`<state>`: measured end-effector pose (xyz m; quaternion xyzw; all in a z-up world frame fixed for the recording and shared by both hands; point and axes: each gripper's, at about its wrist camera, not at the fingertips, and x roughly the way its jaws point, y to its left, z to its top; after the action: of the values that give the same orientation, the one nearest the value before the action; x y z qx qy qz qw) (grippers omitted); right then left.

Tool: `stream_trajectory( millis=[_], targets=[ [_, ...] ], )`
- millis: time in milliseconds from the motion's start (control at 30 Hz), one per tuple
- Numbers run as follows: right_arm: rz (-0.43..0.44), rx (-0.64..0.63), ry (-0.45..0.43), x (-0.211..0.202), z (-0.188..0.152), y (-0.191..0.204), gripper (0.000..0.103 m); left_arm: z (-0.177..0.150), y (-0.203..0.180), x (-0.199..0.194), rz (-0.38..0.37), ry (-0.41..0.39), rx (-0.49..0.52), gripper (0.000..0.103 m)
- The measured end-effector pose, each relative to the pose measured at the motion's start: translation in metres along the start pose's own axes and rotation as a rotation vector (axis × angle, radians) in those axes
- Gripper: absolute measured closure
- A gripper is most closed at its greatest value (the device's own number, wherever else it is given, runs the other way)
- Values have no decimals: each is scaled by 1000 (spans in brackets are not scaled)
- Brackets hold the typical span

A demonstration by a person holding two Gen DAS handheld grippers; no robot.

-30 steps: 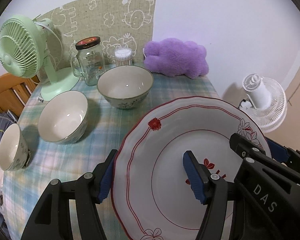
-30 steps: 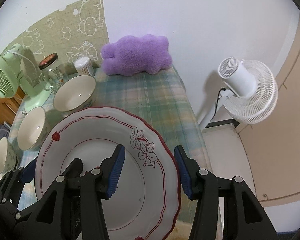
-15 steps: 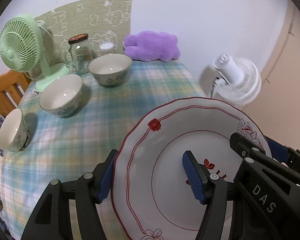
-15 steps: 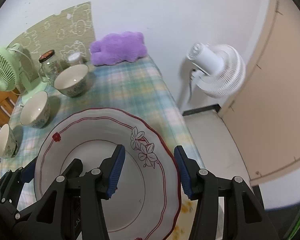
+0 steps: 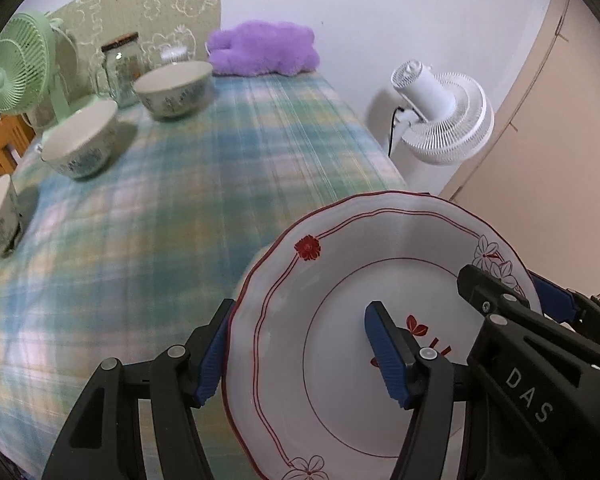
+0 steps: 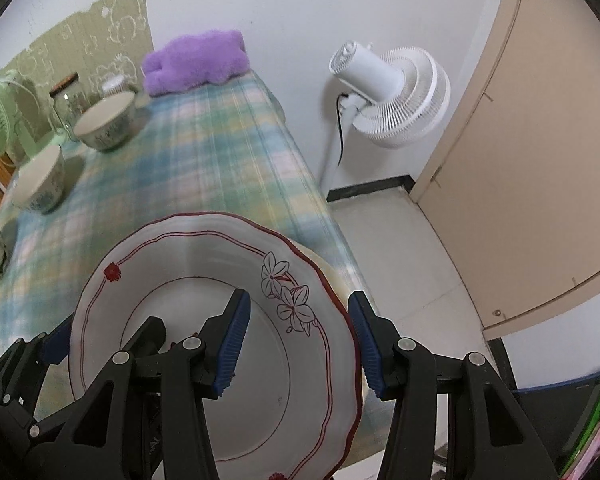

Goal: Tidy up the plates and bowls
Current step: 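Lower the red-rimmed plate with both grippers onto the yellow-flower plates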

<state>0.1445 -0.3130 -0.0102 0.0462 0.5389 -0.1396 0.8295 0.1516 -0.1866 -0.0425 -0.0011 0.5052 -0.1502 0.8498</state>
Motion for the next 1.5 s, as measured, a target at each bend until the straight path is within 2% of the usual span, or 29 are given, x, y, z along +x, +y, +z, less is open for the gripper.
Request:
stream_trajectory(
  millis=[300, 567, 933, 1133, 1167, 1267, 1333, 1500],
  targets=[
    [33, -36, 54, 28, -2, -21, 49, -7, -18, 21, 32, 46, -39, 38],
    [73, -61, 79, 49, 1, -31, 49, -9, -33, 30, 104, 42, -40, 38],
    [117, -118, 52, 56, 2, -34, 49, -12, -44, 33, 211, -14, -47, 38],
    [173, -116, 82, 54, 2, -42, 49, -12, -44, 34, 222, -18, -55, 38],
    [172, -116, 77, 50, 1, -45, 50, -12, -44, 34, 222, -17, -60, 38],
    [183, -140, 68, 41, -2, -48, 64, -12, -43, 34, 226, -18, -66, 38],
    [159, -166, 73, 41, -2, -48, 74, -11, -42, 33, 226, -18, -77, 38],
    [157, -167, 91, 45, 0, -46, 77, -10, -41, 32, 268, -18, -79, 38]
  ],
)
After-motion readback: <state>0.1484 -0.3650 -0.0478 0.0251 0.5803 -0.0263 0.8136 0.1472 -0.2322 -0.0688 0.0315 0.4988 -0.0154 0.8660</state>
